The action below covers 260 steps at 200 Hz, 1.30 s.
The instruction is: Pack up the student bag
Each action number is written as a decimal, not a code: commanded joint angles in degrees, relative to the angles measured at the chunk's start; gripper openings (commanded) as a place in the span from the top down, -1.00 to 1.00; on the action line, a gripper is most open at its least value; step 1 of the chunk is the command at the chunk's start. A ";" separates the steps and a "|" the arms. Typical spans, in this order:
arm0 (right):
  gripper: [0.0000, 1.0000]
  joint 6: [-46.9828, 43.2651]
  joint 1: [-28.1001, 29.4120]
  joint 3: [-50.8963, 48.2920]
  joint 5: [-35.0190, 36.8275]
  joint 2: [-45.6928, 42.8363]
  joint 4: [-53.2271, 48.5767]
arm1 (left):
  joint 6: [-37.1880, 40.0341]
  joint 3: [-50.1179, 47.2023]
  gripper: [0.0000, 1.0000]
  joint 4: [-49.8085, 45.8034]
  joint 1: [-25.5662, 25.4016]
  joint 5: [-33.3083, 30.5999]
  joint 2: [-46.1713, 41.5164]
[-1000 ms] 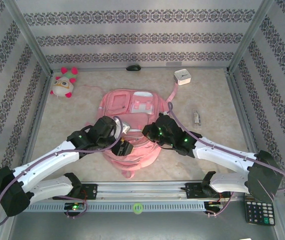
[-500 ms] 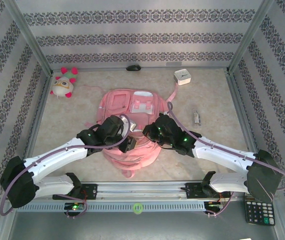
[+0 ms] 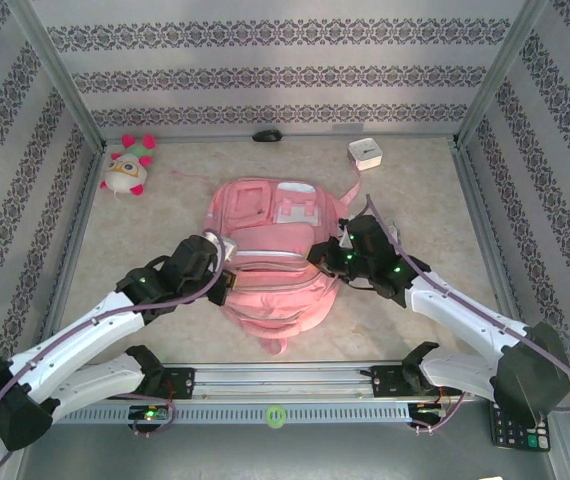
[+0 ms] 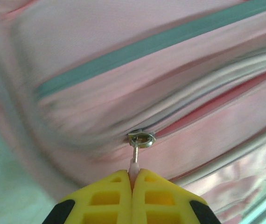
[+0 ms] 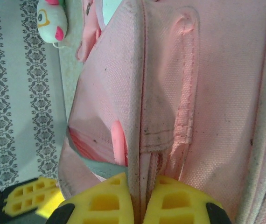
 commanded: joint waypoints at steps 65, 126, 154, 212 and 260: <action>1.00 -7.98 -6.69 2.90 -14.26 2.09 -1.66 | 12.09 4.00 0.14 0.56 12.47 6.38 4.61; 1.00 -8.16 -4.91 8.63 -14.25 6.74 -0.94 | 47.50 -1.46 -0.32 17.09 9.91 22.27 -1.79; 1.00 -8.75 -4.67 9.61 -15.27 8.40 -1.01 | 55.80 1.56 -0.37 16.94 8.47 19.58 5.21; 1.00 -10.21 -4.56 11.93 -17.22 10.58 -2.17 | 51.26 3.43 -0.36 27.27 6.24 14.19 15.96; 0.31 -18.37 -7.15 15.26 -13.23 9.72 -13.46 | 42.99 4.13 -0.02 33.84 6.25 10.19 17.42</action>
